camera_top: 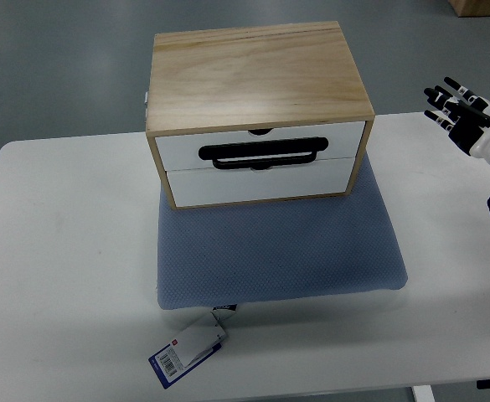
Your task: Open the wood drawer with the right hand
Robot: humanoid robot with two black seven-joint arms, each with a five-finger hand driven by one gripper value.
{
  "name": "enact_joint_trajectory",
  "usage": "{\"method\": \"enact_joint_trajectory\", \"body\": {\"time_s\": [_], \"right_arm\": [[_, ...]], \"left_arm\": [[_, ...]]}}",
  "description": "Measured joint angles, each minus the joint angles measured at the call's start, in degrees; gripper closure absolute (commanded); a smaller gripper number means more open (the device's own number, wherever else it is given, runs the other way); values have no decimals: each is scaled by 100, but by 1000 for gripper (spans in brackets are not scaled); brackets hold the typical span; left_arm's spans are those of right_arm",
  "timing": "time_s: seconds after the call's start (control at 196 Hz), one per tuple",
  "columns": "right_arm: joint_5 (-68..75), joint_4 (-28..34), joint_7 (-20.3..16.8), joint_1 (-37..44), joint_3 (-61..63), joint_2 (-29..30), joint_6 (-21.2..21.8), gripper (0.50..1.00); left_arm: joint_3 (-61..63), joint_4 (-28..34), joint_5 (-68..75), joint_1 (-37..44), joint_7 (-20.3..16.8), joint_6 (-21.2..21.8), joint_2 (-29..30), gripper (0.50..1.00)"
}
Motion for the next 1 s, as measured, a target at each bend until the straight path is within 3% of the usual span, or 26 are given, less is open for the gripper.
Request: {"method": "enact_joint_trajectory", "body": {"time_s": [0.251, 0.608, 1.002], "right_arm": [[21, 7, 21, 37, 8, -172, 5, 570], [36, 48, 14, 736, -68, -988, 38, 570], [48, 429, -18, 1592, -475, -1708, 584, 570]], "left_arm": [[0, 0, 0, -1, -1, 0, 0, 500], [0, 0, -1, -1, -1, -1, 0, 500], [0, 0, -2, 1, 1, -1, 0, 500]]}}
